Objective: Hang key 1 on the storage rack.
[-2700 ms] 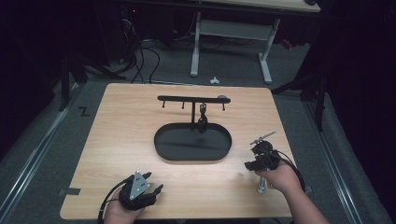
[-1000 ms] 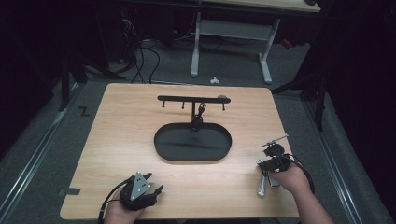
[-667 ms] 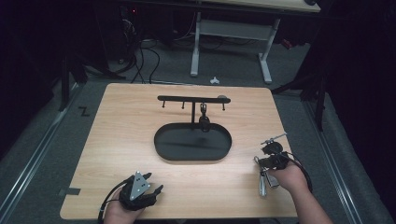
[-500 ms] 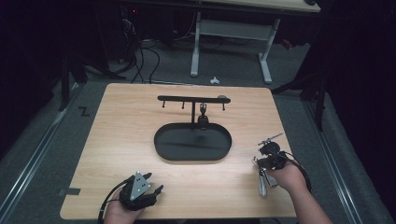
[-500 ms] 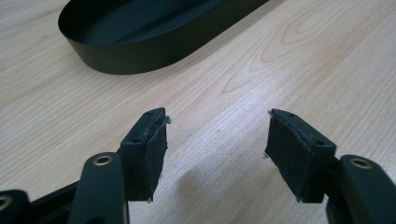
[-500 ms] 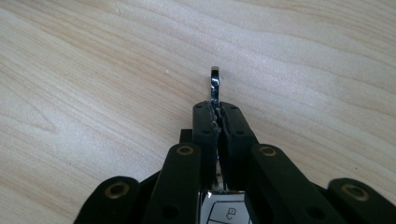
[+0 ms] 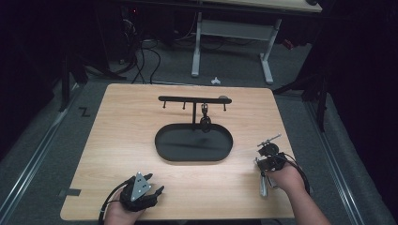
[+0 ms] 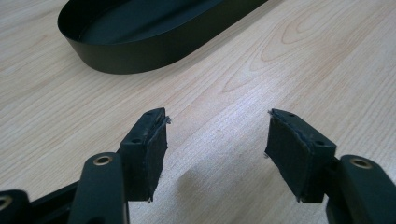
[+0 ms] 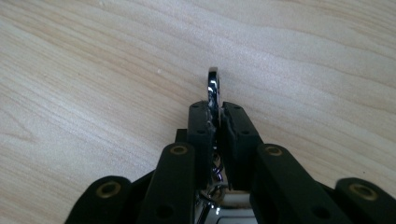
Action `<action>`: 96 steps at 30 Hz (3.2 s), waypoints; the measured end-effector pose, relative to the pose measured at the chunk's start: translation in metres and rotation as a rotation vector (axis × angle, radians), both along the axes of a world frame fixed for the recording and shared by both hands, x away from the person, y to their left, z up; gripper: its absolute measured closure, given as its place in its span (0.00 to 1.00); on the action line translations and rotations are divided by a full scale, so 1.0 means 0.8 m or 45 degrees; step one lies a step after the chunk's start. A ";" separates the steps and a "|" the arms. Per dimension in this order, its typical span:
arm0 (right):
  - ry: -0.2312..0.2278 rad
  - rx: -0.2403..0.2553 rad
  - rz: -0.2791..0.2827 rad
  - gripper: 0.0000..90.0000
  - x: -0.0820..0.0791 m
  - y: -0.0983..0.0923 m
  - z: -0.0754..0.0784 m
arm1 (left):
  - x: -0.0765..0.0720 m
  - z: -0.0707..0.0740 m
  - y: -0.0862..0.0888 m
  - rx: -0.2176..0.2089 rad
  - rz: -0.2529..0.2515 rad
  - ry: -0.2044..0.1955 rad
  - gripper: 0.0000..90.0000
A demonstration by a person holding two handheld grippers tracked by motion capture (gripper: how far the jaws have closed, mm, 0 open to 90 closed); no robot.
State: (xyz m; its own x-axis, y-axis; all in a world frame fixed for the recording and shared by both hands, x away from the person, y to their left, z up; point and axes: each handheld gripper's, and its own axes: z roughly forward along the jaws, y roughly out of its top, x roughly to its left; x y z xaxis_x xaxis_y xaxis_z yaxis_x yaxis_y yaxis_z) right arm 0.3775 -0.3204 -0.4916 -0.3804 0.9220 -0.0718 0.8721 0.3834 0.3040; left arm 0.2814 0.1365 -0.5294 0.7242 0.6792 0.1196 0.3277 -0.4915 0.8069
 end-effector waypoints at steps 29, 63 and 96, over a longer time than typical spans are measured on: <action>0.069 0.039 -0.008 0.95 0.006 -0.002 0.011 | 0.000 -0.001 0.000 -0.003 0.000 0.002 0.43; -0.082 0.044 0.087 0.96 -0.023 0.016 0.129 | -0.004 0.001 -0.003 -0.003 -0.008 -0.015 0.43; -0.100 0.049 0.187 0.96 0.001 0.073 0.148 | -0.004 0.002 -0.001 -0.008 -0.024 -0.017 0.43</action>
State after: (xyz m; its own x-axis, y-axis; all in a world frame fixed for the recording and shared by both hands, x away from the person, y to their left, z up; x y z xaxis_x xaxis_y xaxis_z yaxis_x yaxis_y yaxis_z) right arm 0.3782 -0.2617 -0.3730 -0.5060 0.8595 -0.0726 0.7803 0.4920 0.3860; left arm 0.2784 0.1357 -0.5281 0.7352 0.6662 0.1252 0.3078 -0.4926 0.8140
